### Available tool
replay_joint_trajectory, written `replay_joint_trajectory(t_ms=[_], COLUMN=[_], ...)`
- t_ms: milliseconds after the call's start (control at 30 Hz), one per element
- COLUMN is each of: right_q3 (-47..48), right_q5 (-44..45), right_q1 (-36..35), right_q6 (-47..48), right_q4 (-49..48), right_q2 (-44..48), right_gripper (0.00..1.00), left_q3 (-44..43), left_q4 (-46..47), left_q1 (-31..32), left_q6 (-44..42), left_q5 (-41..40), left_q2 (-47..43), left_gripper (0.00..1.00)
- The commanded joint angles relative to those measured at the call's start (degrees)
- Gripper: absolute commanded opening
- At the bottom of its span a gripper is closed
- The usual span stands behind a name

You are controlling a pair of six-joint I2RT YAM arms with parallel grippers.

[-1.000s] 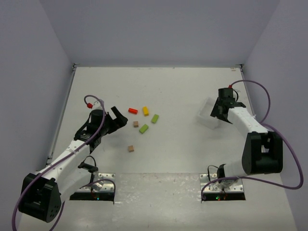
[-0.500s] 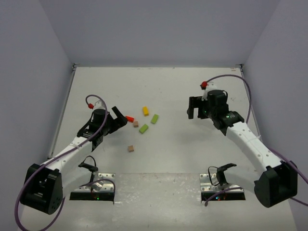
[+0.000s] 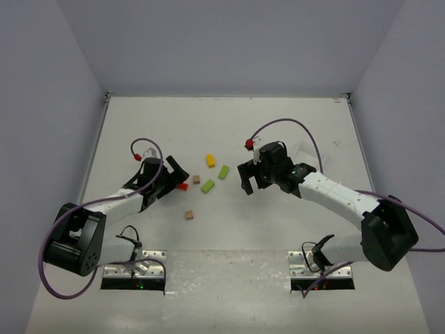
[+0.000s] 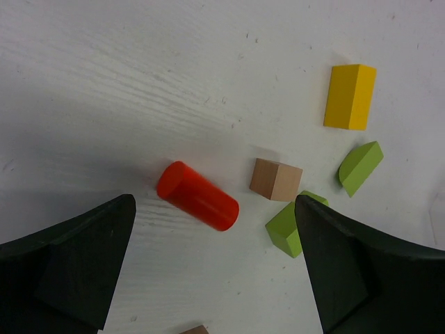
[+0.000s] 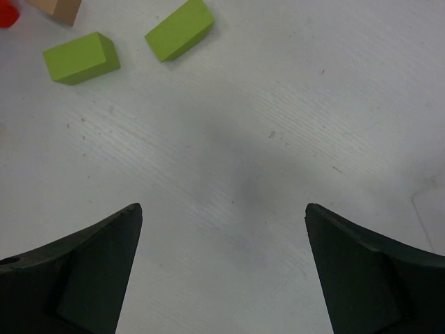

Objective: Build the wood block tower

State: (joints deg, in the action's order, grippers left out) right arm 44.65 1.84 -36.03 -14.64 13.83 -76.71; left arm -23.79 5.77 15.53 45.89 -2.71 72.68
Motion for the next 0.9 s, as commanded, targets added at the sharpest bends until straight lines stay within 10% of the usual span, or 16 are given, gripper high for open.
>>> replay_joint_trajectory(t_ms=[0,867], right_q3=[-2.2,-8.6], right_q5=[2.5,-1.6], right_q1=[-0.2,-2.8], right_q6=[-2.0,1.6], right_q4=[-4.3,-8.9], right_q2=[0.5,2.0], right_gripper=[0.99,0.99], left_q3=[1.7,4.0], left_q4=[6.8,8.9], left_q1=[1.5,4.5], left_q6=[3.3,6.7], left_q5=[1.3,0.6], left_q2=[2.0,3.2], left_gripper=[0.96,0.95])
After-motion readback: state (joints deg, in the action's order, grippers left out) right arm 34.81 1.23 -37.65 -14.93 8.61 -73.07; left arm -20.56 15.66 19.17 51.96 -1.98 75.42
